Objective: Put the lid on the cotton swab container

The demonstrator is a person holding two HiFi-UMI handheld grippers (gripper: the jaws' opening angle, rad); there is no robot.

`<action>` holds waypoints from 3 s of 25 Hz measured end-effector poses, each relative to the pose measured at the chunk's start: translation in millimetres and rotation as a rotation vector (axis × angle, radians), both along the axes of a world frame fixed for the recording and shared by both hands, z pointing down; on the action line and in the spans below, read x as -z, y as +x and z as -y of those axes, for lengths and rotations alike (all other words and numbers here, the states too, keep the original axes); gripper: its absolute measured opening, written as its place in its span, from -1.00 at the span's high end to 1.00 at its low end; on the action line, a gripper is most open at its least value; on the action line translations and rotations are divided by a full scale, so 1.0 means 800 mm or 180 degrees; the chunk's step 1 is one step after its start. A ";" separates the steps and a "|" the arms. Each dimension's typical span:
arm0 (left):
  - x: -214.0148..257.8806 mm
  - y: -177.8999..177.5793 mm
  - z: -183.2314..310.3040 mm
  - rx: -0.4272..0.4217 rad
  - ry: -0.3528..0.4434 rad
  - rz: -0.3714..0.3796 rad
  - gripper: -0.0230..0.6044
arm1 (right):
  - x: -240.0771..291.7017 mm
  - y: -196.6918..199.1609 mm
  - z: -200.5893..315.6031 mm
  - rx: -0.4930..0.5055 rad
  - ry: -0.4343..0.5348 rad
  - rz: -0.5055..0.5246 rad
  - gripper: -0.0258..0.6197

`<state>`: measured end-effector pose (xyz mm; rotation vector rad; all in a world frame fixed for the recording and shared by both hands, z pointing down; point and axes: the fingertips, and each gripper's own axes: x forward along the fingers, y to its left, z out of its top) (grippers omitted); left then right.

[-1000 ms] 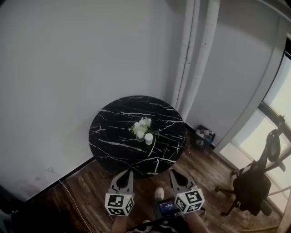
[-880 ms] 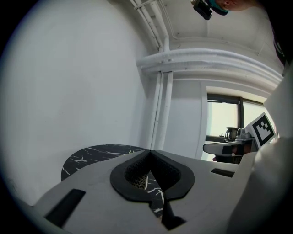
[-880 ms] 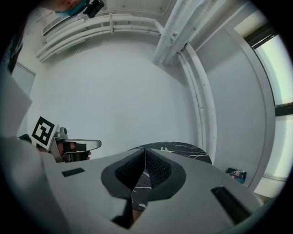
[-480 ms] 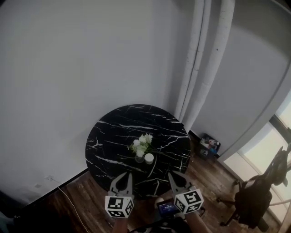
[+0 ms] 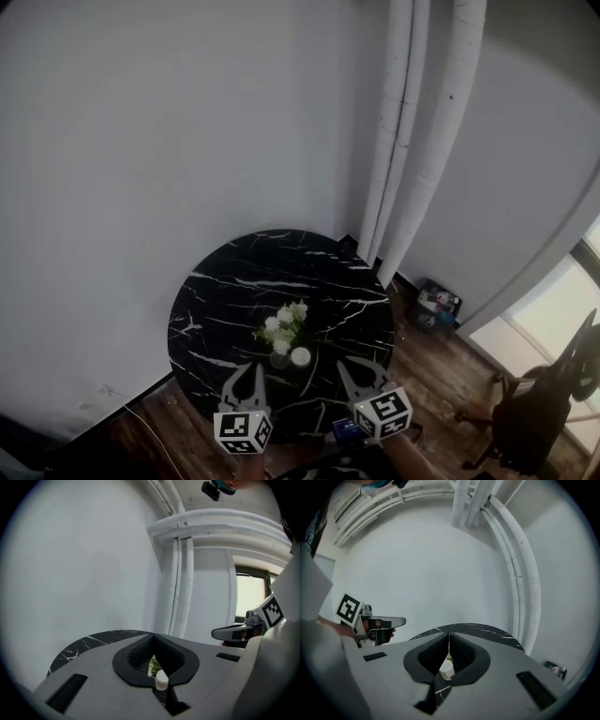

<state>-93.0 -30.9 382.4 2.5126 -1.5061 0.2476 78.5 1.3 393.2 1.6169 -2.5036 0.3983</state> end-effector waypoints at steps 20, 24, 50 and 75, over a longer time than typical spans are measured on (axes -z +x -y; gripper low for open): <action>-0.025 0.017 0.013 0.0221 -0.0060 0.0201 0.88 | -0.032 0.002 0.027 0.0413 -0.0169 -0.0038 0.86; -0.024 0.018 0.015 0.0212 -0.0027 0.0202 0.88 | -0.035 0.007 0.030 0.0369 -0.0170 0.0000 0.86; -0.123 0.004 0.046 0.0221 -0.0571 0.0073 0.88 | -0.119 -0.013 0.058 0.0548 -0.0699 -0.0181 0.86; -0.215 0.010 0.054 0.0044 -0.1245 -0.0411 0.42 | -0.217 -0.059 0.088 0.1050 -0.1339 -0.0240 0.86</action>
